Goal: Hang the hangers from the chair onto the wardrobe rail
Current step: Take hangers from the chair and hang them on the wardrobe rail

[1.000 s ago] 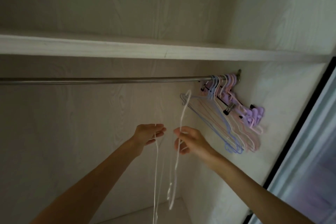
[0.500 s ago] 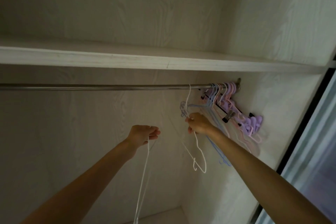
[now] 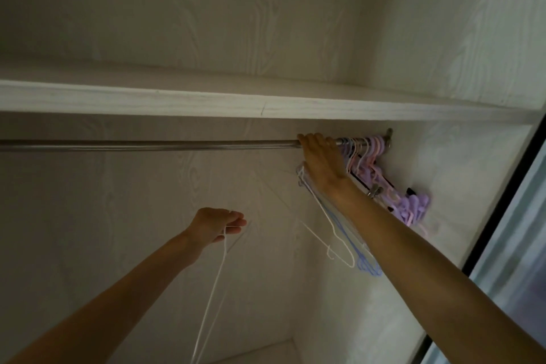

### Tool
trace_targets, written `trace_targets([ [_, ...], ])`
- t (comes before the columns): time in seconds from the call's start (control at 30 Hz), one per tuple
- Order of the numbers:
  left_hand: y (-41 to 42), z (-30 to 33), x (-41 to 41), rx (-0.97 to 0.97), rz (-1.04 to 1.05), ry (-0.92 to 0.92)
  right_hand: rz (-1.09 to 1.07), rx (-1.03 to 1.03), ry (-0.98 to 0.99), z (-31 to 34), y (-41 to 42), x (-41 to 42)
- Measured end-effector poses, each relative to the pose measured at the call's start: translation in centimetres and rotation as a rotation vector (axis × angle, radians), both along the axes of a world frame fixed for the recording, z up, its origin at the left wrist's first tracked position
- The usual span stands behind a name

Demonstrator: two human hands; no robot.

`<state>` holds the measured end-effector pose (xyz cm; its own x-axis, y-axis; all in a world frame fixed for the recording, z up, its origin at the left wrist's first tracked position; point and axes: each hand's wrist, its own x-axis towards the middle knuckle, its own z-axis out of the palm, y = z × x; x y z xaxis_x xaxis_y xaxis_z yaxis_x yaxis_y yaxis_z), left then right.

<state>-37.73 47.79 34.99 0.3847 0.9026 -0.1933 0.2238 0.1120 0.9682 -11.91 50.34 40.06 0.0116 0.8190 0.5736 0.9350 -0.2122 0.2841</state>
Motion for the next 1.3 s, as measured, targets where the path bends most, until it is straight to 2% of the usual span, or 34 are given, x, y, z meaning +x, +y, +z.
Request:
trace_targets([
  [0.27, 1.1, 0.5, -0.1, -0.022, -0.005, -0.013, -0.147, -0.004, -0.002, 1.1, -1.3, 5.8],
  [0.37, 1.1, 0.9, 0.1, -0.033, -0.025, -0.031, 0.019, 0.083, 0.112, 0.8, -2.9, 3.7],
  [0.43, 0.6, 1.6, 0.8, 0.003, -0.047, 0.091, 0.195, 0.133, 0.239, -0.9, -4.7, 0.0],
  [0.47, 0.3, 1.9, 1.3, 0.025, -0.055, 0.150, 0.236, 0.013, 0.399, -1.9, -5.8, -2.3],
  [0.53, -0.4, 2.8, 2.6, 0.060, -0.096, 0.182, 0.237, -0.441, 0.774, -3.6, -8.1, -6.5],
  [0.57, -0.7, 3.2, 3.2, 0.077, -0.131, 0.180, 0.244, -0.649, 0.900, -4.4, -9.0, -7.9],
  [0.6, -1.1, 3.7, 3.9, 0.096, -0.162, 0.180, 0.244, -0.775, 0.990, -5.4, -9.6, -8.6],
  [0.63, -1.4, 4.1, 4.4, 0.122, -0.184, 0.180, 0.224, -0.810, 1.084, -6.3, -9.9, -9.0],
  [0.77, -2.0, 5.6, 6.4, 0.237, -0.227, 0.075, 0.131, -0.491, 1.556, -7.4, -10.6, -8.6],
  [0.83, -2.0, 5.9, 7.1, 0.253, -0.214, 0.012, 0.109, -0.458, 1.577, -6.7, -10.8, -8.0],
  [0.97, -2.2, 6.5, 8.2, 0.222, -0.272, -0.029, 0.140, -0.569, 1.512, -5.6, -11.2, -7.4],
  [1.07, -2.3, 7.2, 9.1, 0.260, -0.267, -0.038, 0.168, -0.451, 1.527, -5.5, -11.3, -7.2],
  [1.1, -2.1, 7.4, 9.3, 0.334, -0.212, -0.016, 0.170, -0.379, 1.505, -5.5, -11.3, -7.0],
  [1.13, -1.6, 7.4, 9.4, 0.488, -0.123, 0.051, 0.161, -0.317, 1.450, -5.5, -11.2, -6.7],
  [1.23, 0.7, 7.0, 8.4, 1.205, 0.195, 0.532, 0.123, -0.179, 1.303, -5.1, -11.1, -4.8],
  [1.27, 1.5, 6.7, 7.7, 1.316, 0.191, 0.689, 0.122, -0.147, 1.286, -4.6, -10.9, -4.1],
  [1.3, 2.3, 6.3, 7.1, 1.335, 0.145, 0.822, 0.118, -0.125, 1.270, -4.0, -10.7, -3.3],
])
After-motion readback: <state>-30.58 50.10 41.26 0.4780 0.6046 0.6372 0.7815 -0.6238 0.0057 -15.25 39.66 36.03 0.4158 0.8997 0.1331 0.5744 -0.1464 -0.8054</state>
